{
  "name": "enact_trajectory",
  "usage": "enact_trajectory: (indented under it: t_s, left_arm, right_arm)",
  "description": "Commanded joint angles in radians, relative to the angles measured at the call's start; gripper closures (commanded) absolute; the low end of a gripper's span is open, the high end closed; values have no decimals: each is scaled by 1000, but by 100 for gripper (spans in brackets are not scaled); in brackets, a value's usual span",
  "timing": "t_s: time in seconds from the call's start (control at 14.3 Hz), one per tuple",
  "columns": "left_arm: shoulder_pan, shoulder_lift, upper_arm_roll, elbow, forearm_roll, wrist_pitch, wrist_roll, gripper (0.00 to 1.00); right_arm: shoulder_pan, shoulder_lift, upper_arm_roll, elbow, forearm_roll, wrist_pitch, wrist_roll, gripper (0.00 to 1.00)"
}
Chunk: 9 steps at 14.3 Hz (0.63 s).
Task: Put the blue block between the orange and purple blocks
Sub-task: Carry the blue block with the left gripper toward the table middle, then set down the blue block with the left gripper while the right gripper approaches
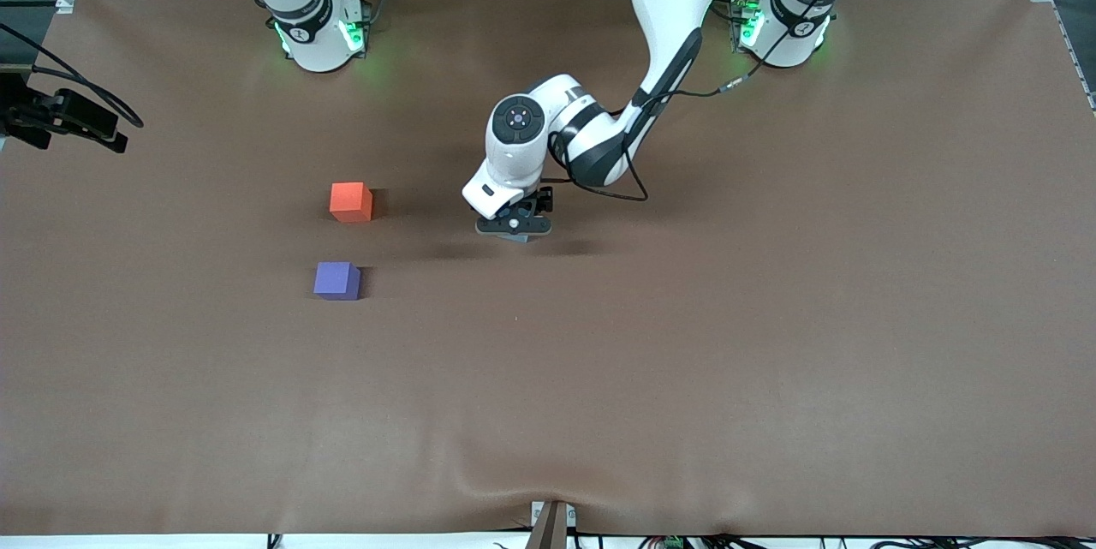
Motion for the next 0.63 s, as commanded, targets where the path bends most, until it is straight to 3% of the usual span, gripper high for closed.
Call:
enact_trajectory:
  t_s: [0.0, 0.35, 0.56]
  left_arm:
    - [33, -118, 16, -12, -11, -22, 5, 0]
    - [232, -308, 14, -16, -7, -190, 116, 0]
    - [419, -354, 14, -23, -7, -321, 387, 0]
  right_arm:
    - [-10, 20, 14, 0, -2, 0, -7, 0]
    - [140, 77, 17, -3, 6, -69, 0, 0]
    - [184, 94, 17, -46, 160, -63, 128, 0]
